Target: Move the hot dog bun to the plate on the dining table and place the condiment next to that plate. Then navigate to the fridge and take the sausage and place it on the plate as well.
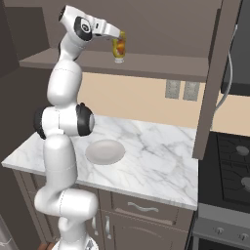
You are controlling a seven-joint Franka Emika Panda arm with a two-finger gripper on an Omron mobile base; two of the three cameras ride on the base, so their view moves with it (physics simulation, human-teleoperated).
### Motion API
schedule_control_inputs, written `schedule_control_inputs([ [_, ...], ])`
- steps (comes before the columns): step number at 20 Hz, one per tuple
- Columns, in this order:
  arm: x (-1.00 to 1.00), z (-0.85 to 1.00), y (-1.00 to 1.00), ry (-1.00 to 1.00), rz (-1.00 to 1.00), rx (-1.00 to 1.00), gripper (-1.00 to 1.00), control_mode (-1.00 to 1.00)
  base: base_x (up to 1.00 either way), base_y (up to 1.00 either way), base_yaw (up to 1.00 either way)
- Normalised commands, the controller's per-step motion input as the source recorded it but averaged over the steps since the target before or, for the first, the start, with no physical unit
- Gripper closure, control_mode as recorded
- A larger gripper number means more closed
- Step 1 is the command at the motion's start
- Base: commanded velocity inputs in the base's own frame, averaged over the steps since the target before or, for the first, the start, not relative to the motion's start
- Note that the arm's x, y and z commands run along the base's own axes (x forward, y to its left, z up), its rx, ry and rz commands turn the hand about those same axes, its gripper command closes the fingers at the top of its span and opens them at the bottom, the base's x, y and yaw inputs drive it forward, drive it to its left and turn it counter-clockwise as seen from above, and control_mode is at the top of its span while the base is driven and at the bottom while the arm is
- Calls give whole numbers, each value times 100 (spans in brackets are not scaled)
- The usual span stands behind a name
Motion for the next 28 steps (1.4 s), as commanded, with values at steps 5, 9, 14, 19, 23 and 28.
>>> schedule_control_inputs([
  [5, 7, -11, -10, 0, 0, 0, -100, -100, 0, 0, 0],
  [9, 18, -30, 0, 0, 0, 0, 100, -100, 0, 0, 0],
  [14, 12, -22, 0, 0, 0, 0, 100, -100, 0, 0, 0],
  [19, -8, -2, 7, -10, 0, 0, 100, -100, 0, 0, 0],
  [23, -55, 0, 35, -20, 3, 0, 100, -100, 0, 0, 0],
  [28, -88, -10, 61, -21, 5, 0, 100, -100, 0, 0, 0],
])
